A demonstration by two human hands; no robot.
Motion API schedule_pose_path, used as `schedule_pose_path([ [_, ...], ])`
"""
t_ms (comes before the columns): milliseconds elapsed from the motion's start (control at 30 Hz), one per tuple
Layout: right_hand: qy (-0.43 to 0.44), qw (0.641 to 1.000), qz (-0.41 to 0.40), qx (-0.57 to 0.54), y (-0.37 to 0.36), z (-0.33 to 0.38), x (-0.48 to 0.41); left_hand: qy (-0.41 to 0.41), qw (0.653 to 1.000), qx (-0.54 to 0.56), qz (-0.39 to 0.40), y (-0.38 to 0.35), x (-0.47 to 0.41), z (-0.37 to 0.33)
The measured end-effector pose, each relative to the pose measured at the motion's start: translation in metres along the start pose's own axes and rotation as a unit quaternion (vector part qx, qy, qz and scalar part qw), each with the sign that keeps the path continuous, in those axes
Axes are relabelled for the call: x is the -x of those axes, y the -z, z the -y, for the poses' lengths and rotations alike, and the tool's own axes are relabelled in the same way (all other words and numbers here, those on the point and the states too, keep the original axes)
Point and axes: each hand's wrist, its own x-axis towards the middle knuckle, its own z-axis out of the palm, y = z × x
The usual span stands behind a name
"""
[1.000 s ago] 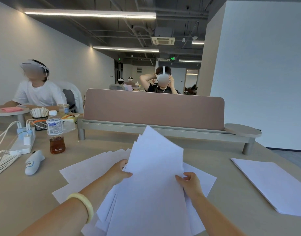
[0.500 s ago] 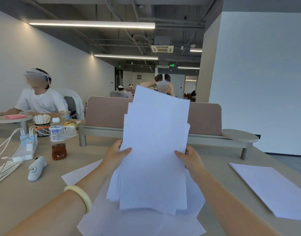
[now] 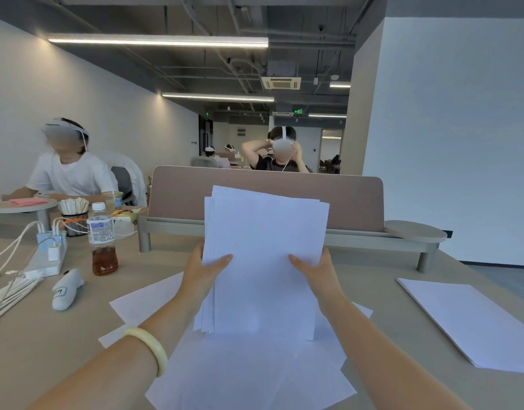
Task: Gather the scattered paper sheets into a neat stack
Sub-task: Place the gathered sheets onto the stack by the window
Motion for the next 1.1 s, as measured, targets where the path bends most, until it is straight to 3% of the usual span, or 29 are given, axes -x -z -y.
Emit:
schedule_pose_path([
  [200,-0.004,0.998,-0.053,0.018,-0.011,0.008,0.0,0.004,1.0,-0.014,0.012,-0.015,0.002,0.004],
  [367,-0.001,0.999,-0.043,0.006,-0.011,0.02,-0.003,-0.001,1.0,-0.031,0.003,-0.014,-0.01,0.0],
  [600,-0.065,0.993,-0.057,0.076,-0.014,-0.022,0.008,0.056,0.997,-0.038,-0.046,-0.007,0.01,0.032],
  [867,-0.039,0.997,-0.058,0.045,-0.022,-0.005,0.004,0.04,0.996,-0.064,-0.043,-0.013,-0.006,0.022],
  [1000,-0.044,0.997,-0.06,0.03,-0.021,-0.023,0.016,0.064,0.993,-0.069,-0.076,-0.011,0.01,0.034],
  [1100,-0.06,0.994,-0.065,0.057,-0.022,-0.026,0.015,0.073,0.992,-0.081,-0.055,-0.013,0.012,0.037],
])
